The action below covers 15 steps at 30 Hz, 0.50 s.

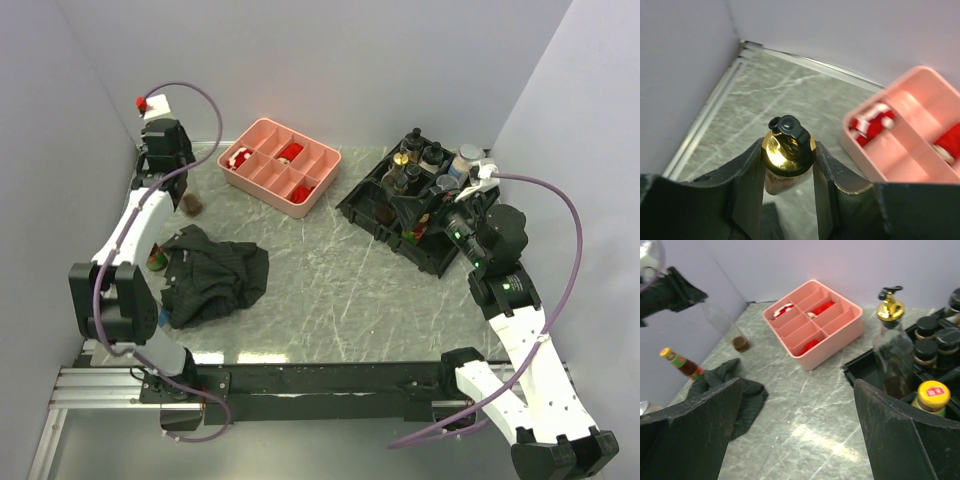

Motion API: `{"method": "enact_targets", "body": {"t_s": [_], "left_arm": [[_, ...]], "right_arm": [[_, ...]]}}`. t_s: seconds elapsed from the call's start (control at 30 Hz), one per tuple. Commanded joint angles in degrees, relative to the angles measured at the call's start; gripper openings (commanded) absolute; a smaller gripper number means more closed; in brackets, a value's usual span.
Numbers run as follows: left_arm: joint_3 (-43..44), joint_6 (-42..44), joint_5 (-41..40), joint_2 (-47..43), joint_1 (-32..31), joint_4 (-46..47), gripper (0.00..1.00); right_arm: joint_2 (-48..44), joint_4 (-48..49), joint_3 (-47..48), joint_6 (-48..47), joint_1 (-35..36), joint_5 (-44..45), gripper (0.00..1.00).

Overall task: Organize the condiment bottles
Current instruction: Pick up the bottle from the corner of the board, then place the bottle at the center of the board.

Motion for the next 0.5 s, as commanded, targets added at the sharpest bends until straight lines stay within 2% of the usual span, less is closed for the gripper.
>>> {"method": "enact_targets", "body": {"t_s": [0.0, 0.2, 0.47], "left_arm": [[1.64, 0.25, 1.87, -10.63, -6.39, 0.75, 0.01], [-0.38, 1.4, 1.09, -17.23, -17.28, -4.79, 0.01], [-4.07, -2.03, 7.13, -22.68, -29.07, -7.26, 0.01]], "right_arm": [[-0.81, -1.53, 1.34, -2.35, 0.21, 4.0, 1.0], [-3.53, -0.48, 0.55, -2.0, 0.29, 0.67, 1.0], [-4.06, -2.06, 0.9, -1.38, 0.29, 1.36, 1.0]]}}
